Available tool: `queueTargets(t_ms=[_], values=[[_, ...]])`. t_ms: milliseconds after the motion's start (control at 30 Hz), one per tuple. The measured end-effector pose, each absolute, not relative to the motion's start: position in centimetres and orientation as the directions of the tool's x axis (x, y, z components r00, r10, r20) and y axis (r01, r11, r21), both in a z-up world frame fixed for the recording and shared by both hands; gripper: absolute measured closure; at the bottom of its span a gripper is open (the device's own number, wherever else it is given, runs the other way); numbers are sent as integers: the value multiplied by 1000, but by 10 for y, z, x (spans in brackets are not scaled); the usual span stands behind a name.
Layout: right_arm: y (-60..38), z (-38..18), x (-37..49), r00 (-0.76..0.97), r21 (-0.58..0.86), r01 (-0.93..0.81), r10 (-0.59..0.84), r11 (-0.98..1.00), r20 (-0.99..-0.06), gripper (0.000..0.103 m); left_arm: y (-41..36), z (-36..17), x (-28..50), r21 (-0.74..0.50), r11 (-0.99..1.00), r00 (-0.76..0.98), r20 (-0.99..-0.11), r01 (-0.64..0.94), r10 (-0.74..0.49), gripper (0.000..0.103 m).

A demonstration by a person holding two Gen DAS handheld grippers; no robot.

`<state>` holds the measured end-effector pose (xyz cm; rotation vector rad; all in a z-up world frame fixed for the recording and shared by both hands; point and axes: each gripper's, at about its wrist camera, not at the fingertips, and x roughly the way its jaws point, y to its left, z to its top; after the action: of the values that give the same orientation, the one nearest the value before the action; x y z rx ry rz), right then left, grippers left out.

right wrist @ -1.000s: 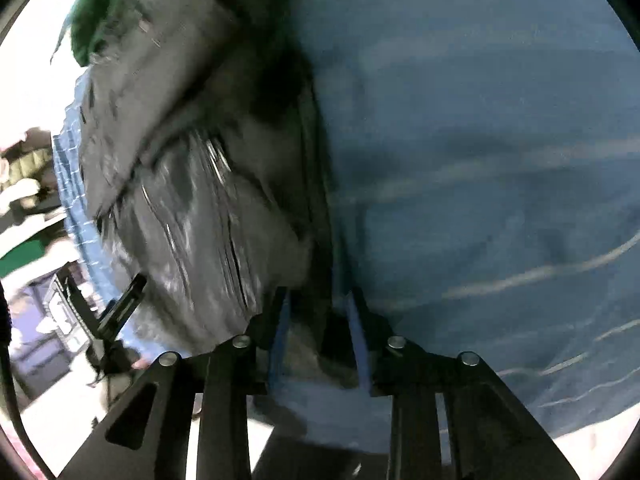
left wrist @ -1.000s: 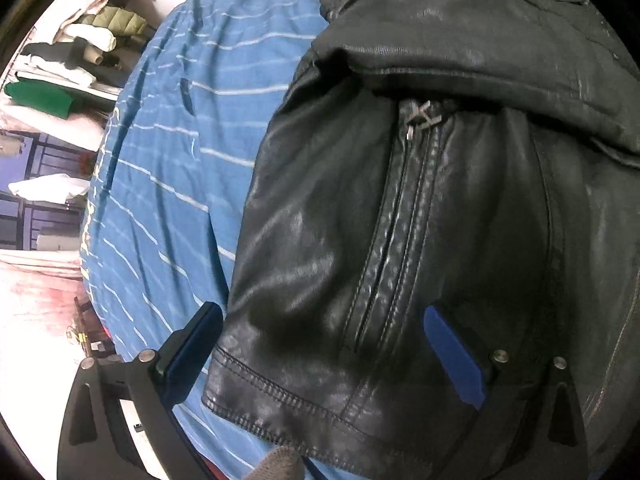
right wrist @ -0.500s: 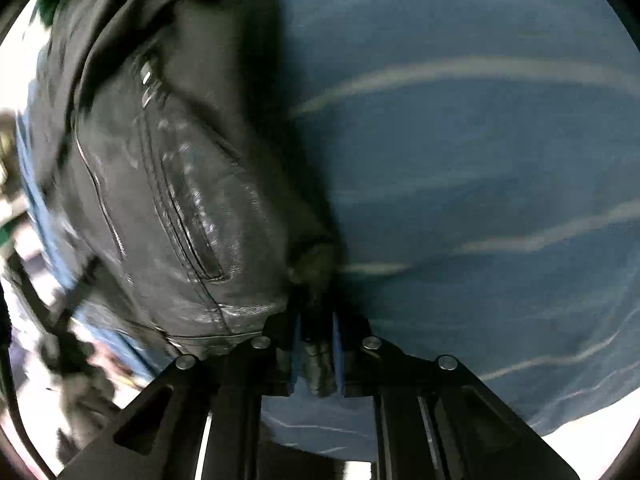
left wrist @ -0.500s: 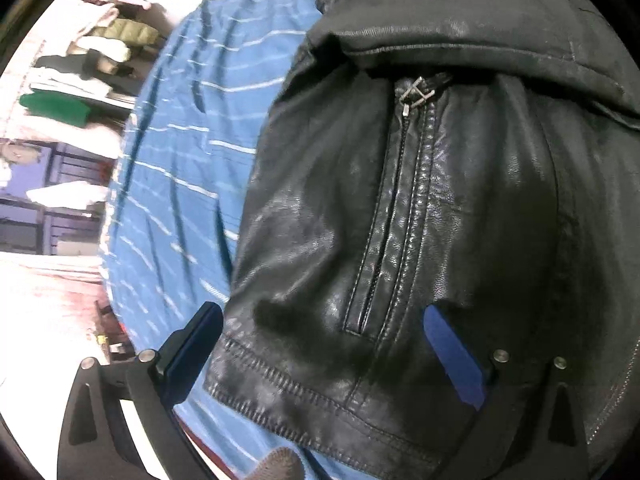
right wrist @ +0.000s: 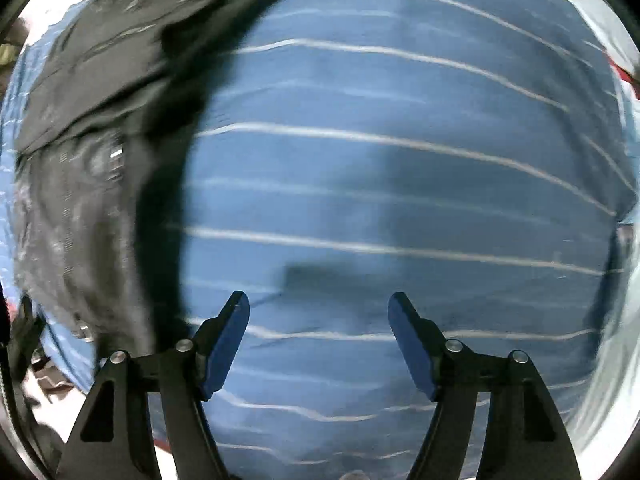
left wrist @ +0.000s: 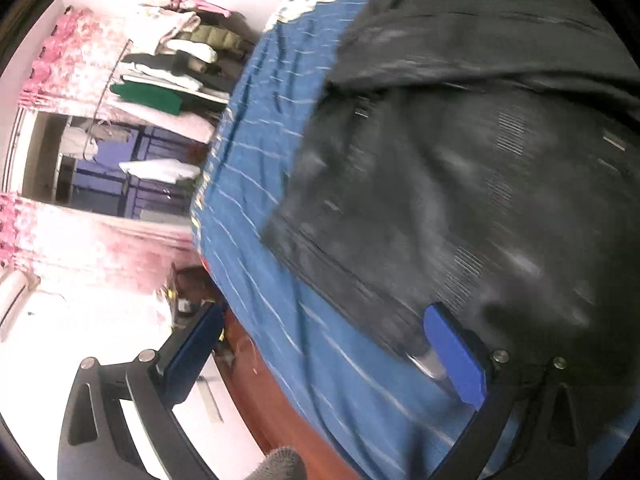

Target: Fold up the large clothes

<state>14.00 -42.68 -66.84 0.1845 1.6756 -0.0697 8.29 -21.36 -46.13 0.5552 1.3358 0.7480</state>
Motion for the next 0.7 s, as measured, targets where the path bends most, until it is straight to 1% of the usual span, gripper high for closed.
queueTargets(t_ms=[100, 200, 300, 400, 467, 533, 600, 633, 667, 700], values=[[-457, -667, 138, -104, 30, 190, 51, 981, -993, 30, -271, -468, 57, 725, 673, 74, -671, -144, 738, 0], [-490, -666, 133, -119, 24, 228, 52, 973, -992, 30, -318, -478, 41, 710, 695, 112, -686, -115, 719, 0], [-512, -664, 131, -134, 18, 247, 53, 969, -990, 30, -343, -496, 42, 725, 681, 140, -667, -102, 731, 0], [-532, -661, 131, -141, 9, 252, 46, 968, -989, 30, -340, -530, 66, 764, 636, 96, -629, -109, 772, 0], [-539, -659, 134, -136, 14, 257, 51, 966, -989, 30, -327, -541, 81, 786, 601, 70, -598, -147, 799, 0], [-547, -657, 137, -129, 28, 259, 63, 965, -990, 30, -308, -543, 98, 769, 601, 42, -608, -217, 793, 0], [-544, -656, 144, -109, 73, 270, 106, 960, -988, 30, -289, -541, 114, 740, 620, 40, -634, -260, 773, 0], [-544, -656, 146, -98, 103, 273, 134, 956, -986, 30, -282, -537, 120, 725, 634, 48, -648, -270, 760, 8], [-550, -654, 150, -71, 174, 280, 201, 944, -977, 30, -274, -530, 126, 696, 659, 72, -670, -285, 739, 31], [-550, -655, 154, -46, 237, 284, 260, 929, -964, 30, -267, -525, 128, 663, 687, 87, -698, -297, 711, 48]])
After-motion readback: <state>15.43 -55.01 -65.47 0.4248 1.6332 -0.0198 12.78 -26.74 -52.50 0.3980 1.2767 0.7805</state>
